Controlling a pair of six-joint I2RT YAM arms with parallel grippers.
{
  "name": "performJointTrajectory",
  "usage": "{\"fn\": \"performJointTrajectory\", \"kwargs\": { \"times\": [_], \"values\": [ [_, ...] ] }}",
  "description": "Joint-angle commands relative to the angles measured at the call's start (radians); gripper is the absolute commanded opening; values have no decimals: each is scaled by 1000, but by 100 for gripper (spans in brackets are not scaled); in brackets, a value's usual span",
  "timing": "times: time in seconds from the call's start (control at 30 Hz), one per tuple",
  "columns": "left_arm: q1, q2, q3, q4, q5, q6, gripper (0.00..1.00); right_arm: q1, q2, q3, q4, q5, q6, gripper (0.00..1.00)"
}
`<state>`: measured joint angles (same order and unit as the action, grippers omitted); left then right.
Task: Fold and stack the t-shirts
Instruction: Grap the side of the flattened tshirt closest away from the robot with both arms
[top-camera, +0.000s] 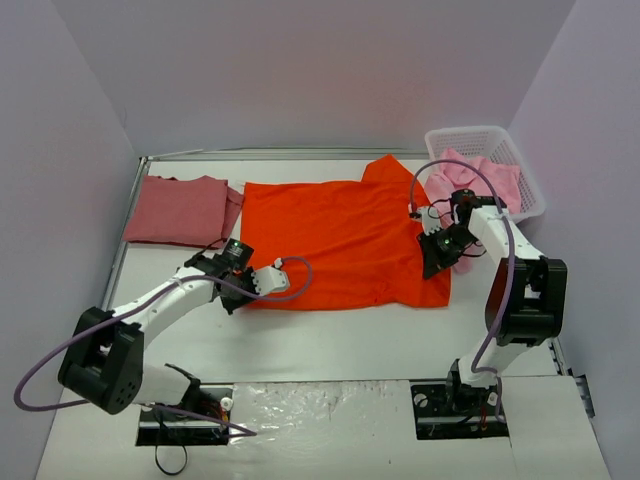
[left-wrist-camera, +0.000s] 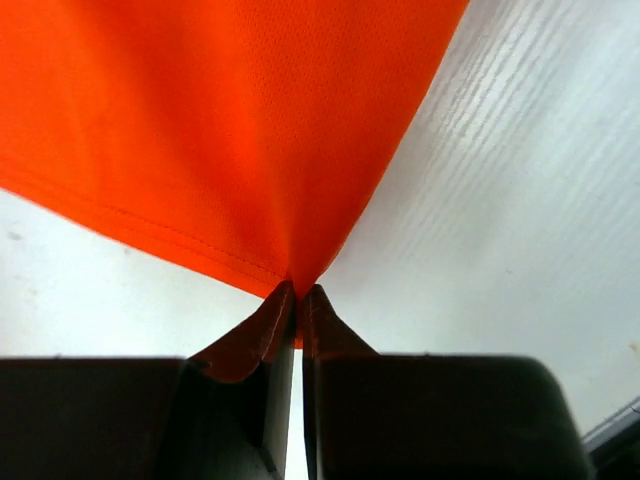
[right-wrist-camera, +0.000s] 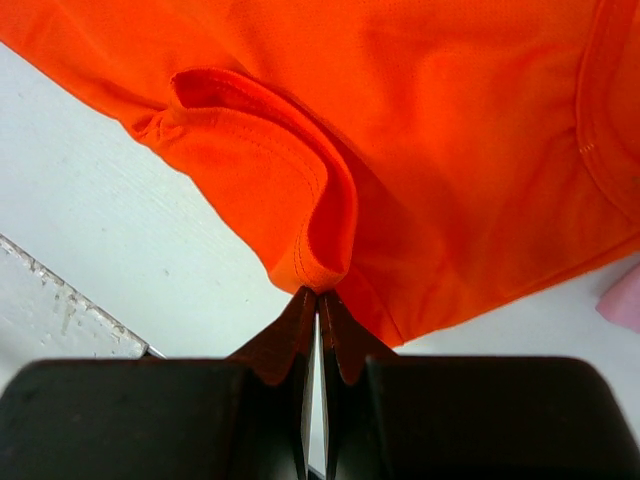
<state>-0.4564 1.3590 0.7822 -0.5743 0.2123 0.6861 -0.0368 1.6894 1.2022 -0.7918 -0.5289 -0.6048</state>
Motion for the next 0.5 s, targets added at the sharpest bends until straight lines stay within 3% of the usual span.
{"fn": "performJointTrajectory", "kwargs": {
  "times": [0.0,0.47],
  "values": [
    [-4,-98,71,-128,38,-30,2,3,-82,11,-102,17,-26,0],
    [-5,-222,54,-265,53,-57,2,5,-285,-9,-345,26,-168,0]
  ]
}}
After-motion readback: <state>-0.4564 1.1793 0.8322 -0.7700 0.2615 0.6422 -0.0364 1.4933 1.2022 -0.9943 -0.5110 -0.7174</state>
